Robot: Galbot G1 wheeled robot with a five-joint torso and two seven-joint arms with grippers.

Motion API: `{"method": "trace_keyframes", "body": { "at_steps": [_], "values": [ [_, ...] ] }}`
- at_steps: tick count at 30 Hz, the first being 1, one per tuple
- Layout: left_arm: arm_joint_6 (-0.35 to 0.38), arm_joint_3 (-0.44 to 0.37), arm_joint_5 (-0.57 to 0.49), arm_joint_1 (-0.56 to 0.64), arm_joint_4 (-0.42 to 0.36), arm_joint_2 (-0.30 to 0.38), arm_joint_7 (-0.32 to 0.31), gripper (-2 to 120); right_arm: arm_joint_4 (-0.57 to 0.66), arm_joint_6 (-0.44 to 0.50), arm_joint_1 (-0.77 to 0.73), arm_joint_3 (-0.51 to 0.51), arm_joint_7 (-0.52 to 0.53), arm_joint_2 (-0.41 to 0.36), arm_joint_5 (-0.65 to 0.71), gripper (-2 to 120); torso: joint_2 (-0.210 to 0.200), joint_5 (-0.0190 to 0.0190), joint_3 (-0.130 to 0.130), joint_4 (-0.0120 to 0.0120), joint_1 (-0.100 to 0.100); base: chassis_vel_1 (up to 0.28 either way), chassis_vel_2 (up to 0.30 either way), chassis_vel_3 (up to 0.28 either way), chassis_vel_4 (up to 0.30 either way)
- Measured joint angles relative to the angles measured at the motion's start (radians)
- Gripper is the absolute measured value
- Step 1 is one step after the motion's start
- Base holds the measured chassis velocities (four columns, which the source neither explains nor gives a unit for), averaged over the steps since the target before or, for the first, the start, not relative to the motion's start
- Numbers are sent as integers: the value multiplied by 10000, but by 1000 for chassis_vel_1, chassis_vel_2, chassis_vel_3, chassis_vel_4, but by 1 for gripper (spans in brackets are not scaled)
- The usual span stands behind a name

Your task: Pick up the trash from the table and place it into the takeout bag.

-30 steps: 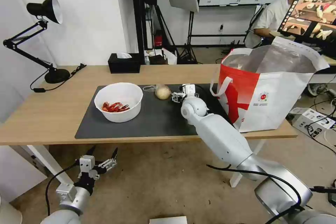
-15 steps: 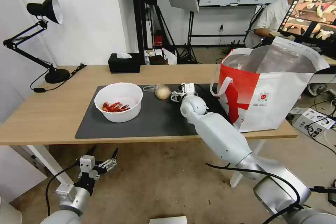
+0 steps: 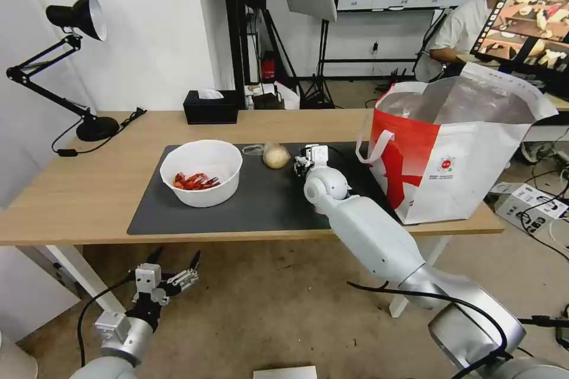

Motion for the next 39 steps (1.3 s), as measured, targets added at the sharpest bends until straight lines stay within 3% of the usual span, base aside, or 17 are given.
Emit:
{"method": "trace_keyframes", "body": {
  "at_steps": [6, 9, 23, 29, 39],
  "values": [
    [-6, 32, -22, -87, 83, 16, 0, 100, -5, 3, 5, -4, -50, 65, 32, 6, 0, 0, 1, -1, 0, 0, 0, 0, 0],
    [-8, 70, -23, -119, 100, 16, 0, 100, -6, 149, -10, -11, -176, 104, -2, 0, 0, -1, 2, 0, 0, 0, 0, 0, 0],
    [-74, 103, -49, -174, 189, 38, 13, 100, 885, 2288, -478, 60, -286, 28, -1553, 0, -2, 0, 3, 3, 3, 0, 0, 0, 0],
    [-144, 102, -60, -157, 193, 29, 22, 100, 2741, 2505, -1133, 99, 590, -708, -1646, 0, -2, 1, 1, 2, 2, 0, 0, 0, 0],
    [-146, 114, -50, -49, 138, -14, 20, 100, 4563, 2995, -1824, 377, 798, -1709, -1909, 0, -2, 2, 2, 0, 2, 0, 0, 0, 0]
  ]
}}
